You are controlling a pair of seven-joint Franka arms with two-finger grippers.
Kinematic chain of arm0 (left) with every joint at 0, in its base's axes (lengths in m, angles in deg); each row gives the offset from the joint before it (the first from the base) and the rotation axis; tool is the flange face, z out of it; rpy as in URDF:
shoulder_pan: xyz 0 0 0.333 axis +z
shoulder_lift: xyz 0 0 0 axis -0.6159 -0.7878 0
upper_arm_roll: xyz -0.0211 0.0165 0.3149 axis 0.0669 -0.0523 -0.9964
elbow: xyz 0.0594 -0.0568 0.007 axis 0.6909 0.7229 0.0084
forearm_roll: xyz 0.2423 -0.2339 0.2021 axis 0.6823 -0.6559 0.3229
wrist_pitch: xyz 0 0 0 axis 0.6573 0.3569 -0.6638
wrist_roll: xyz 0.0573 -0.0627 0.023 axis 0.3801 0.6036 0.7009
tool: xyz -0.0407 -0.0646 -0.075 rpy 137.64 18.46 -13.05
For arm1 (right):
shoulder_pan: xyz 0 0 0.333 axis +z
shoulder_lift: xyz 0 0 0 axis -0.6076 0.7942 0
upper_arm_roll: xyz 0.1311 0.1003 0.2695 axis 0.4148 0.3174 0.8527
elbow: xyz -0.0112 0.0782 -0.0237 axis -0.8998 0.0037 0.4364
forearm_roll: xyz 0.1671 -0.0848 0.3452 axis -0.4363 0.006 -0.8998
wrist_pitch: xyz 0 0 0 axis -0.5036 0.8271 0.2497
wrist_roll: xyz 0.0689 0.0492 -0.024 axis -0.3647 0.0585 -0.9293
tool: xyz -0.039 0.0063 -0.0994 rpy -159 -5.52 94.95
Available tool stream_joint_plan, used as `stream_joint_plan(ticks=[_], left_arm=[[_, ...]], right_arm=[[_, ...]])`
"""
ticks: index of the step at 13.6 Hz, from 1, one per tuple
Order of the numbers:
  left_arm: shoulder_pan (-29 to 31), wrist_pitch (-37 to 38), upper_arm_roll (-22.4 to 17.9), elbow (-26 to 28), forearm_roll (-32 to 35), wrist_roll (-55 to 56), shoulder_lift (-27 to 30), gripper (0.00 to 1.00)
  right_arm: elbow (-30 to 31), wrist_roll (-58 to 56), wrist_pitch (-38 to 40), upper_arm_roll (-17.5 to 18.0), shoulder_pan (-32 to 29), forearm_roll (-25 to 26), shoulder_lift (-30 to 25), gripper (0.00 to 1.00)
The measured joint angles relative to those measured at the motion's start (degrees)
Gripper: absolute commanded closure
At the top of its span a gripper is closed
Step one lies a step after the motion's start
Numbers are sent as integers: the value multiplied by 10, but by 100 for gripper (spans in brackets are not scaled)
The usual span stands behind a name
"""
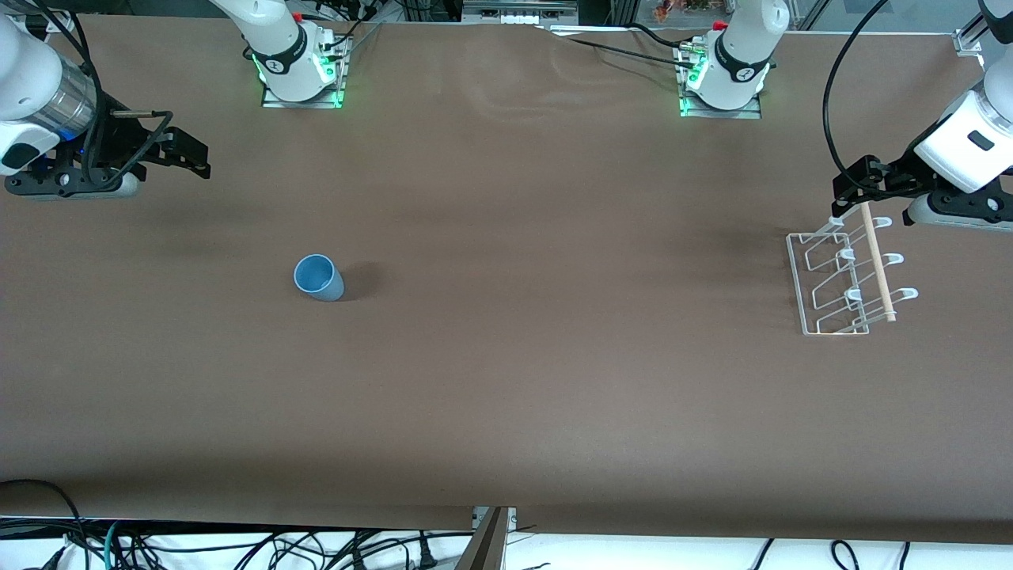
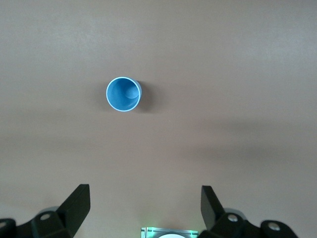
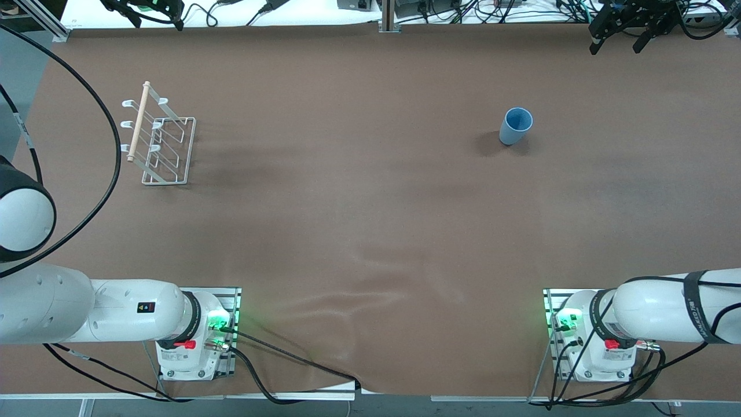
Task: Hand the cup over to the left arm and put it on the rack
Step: 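Move the right gripper toward the light-blue cup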
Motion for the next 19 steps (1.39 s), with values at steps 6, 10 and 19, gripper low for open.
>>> stream_joint_plan(ticks=[6,10,19], left_arm=[[0,0,0,0,0,0,0,0],[0,0,0,0,0,0,0,0],[0,0,-1,0,0,0,0,0]], right_arm=[[0,0,0,0,0,1,0,1],[0,0,0,0,0,1,0,1],[1,0,-3,0,0,1,15,1]])
